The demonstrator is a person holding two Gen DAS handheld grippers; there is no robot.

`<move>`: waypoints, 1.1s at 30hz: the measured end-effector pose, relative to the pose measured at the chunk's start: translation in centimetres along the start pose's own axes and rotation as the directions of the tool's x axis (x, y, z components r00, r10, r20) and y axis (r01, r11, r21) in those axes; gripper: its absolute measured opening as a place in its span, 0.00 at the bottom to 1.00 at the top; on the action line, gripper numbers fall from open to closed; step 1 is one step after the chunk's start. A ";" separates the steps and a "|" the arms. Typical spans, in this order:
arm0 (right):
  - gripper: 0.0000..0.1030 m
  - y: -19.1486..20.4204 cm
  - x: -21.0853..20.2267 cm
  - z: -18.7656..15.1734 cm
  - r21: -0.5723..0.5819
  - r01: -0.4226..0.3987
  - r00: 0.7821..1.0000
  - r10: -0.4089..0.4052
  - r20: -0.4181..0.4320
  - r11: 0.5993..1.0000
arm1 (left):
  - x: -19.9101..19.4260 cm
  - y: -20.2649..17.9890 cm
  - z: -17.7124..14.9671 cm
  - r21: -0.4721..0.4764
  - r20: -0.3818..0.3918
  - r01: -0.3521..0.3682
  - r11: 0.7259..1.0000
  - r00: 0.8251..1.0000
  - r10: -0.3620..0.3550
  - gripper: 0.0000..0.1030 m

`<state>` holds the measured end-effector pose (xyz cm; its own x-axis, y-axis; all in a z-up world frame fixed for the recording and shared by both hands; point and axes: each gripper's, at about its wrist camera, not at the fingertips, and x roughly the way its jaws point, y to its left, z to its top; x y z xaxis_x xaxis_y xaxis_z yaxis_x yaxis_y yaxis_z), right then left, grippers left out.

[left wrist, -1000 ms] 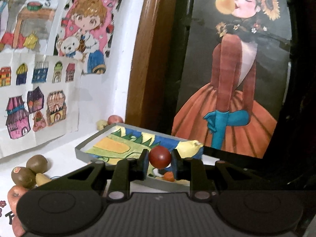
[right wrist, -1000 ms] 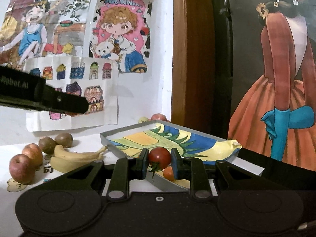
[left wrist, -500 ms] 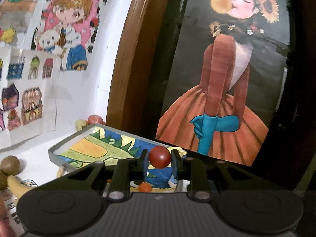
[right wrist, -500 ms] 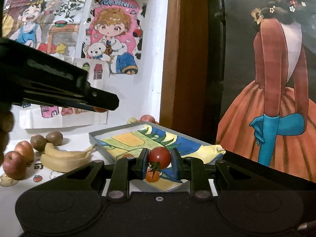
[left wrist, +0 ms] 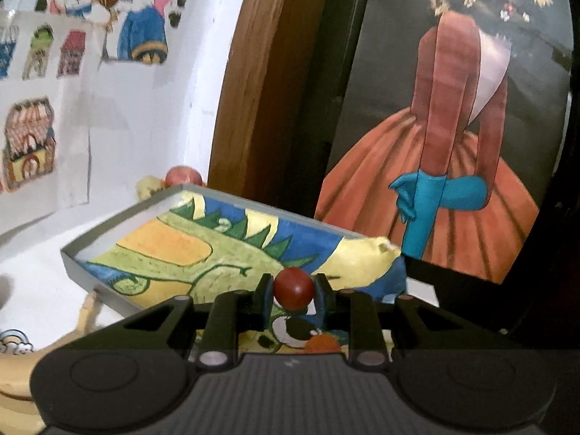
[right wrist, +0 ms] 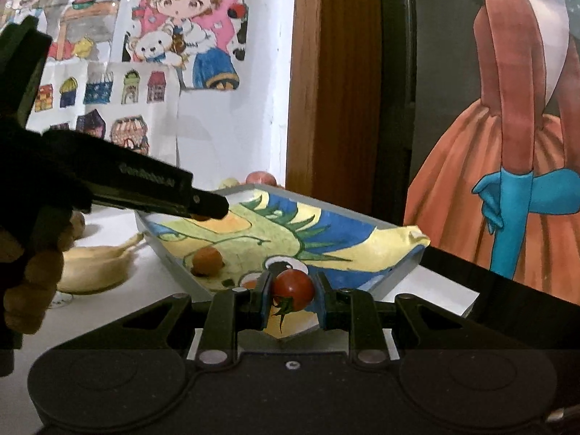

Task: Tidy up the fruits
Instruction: 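Carry the left tool's tomato over the grey tray while the right tool carries its tomato alongside, then lower and open the left tool into the tray while the right tool releases its tomato there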

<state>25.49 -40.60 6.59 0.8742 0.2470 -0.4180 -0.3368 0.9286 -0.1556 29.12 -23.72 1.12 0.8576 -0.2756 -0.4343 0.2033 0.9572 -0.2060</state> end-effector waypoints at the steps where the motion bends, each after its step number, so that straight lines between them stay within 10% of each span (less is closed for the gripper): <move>1: 0.25 0.0 0.2 -0.1 -0.001 -0.001 1.000 0.001 -0.003 1.000 | 0.4 0.1 -0.2 -0.001 -0.008 0.003 1.000 1.000 -0.003 0.26; 33: 0.25 0.5 3.0 -0.2 -0.014 0.004 0.998 -0.005 -0.058 1.000 | 4.4 0.2 -2.1 0.059 -0.129 -0.011 0.998 0.991 0.019 0.26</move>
<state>27.85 -39.49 5.04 0.8540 0.2258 -0.4688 -0.3380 0.9257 -0.1698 31.99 -24.92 -2.67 0.7933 -0.2665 -0.5475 0.2209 0.9638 -0.1491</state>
